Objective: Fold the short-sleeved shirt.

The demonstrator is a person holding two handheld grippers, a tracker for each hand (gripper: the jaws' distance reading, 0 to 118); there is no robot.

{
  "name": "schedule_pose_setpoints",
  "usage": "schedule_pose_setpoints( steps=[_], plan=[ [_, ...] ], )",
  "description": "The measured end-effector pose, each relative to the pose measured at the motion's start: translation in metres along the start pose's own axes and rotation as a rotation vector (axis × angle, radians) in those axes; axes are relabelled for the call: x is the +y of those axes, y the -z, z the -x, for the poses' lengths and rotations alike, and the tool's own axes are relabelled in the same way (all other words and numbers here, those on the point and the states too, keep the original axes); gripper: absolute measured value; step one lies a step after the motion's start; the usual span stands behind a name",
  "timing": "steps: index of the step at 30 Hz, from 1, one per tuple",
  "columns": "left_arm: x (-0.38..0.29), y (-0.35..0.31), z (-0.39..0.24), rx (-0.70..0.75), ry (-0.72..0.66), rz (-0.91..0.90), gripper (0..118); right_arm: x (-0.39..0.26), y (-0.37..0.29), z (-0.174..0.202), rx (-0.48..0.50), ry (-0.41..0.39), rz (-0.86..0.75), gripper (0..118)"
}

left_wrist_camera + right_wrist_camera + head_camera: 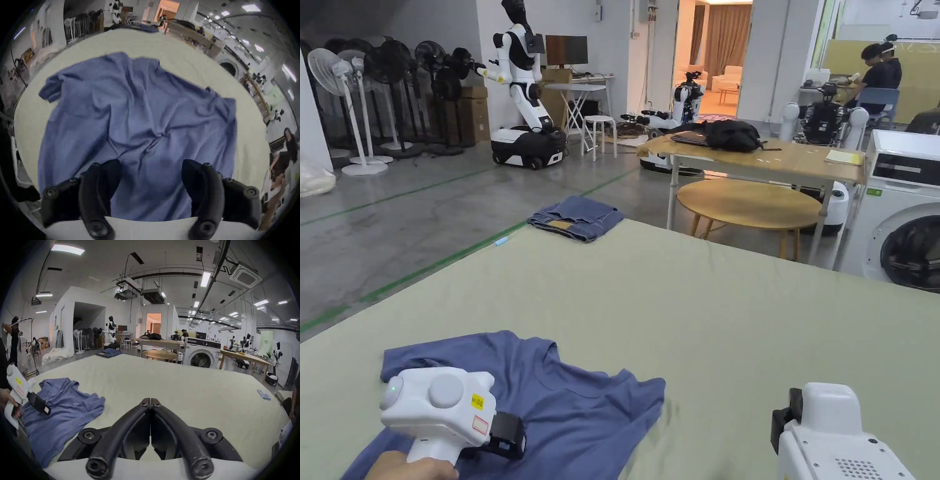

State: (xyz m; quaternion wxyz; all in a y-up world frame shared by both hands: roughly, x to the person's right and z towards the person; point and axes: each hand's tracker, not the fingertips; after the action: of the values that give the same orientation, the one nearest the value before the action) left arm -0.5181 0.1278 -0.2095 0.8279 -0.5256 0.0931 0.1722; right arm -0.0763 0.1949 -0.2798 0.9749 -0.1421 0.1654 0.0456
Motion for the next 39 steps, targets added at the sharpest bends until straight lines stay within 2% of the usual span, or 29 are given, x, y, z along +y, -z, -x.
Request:
schedule_pose_setpoints(
  steps=[3,4,5,8,10,13,17,20,23,26,30,33,39],
  plan=[
    [-0.009,0.01,-0.025,0.113,0.136,-0.033,78,-0.003,0.001,-0.006,-0.017,0.008,0.023,0],
    [-0.011,0.01,-0.035,0.159,0.172,-0.049,75,-0.004,0.001,-0.008,-0.021,0.012,0.029,0],
    [-0.012,0.01,-0.042,0.162,0.221,-0.067,66,-0.005,0.0,-0.009,-0.025,0.014,0.034,0],
    [-0.018,0.007,-0.051,0.163,0.253,-0.08,0,-0.008,0.0,-0.013,-0.031,0.016,0.043,0],
    [-0.022,0.011,-0.047,0.164,0.262,-0.086,0,-0.009,-0.002,-0.013,-0.037,0.017,0.049,0],
    [-0.026,0.0,-0.037,0.123,0.205,-0.143,0,-0.012,-0.005,-0.016,-0.04,0.02,0.056,0],
    [-0.033,-0.026,-0.039,0.087,0.249,-0.259,0,-0.012,-0.009,-0.021,-0.048,0.024,0.054,0],
    [-0.03,-0.06,-0.038,0.004,0.136,-0.385,0,-0.01,-0.014,-0.027,-0.067,0.029,0.039,0],
    [-0.022,-0.083,-0.053,0.043,0.221,-0.426,0,-0.007,-0.02,-0.035,-0.081,0.054,0.029,0],
    [-0.013,-0.114,-0.063,-0.044,0.179,-0.511,0,-0.003,-0.026,-0.044,-0.091,0.064,0.018,0],
    [0.011,-0.161,-0.094,-0.076,0.214,-0.641,0,0.005,-0.035,-0.058,-0.112,0.075,-0.003,0],
    [0.027,-0.196,-0.125,-0.159,0.233,-0.717,0,0.01,-0.044,-0.07,-0.134,0.078,-0.026,0],
    [0.056,-0.231,-0.212,-0.25,0.38,-0.779,0,0.016,-0.062,-0.098,-0.18,0.092,-0.057,0]
  ],
)
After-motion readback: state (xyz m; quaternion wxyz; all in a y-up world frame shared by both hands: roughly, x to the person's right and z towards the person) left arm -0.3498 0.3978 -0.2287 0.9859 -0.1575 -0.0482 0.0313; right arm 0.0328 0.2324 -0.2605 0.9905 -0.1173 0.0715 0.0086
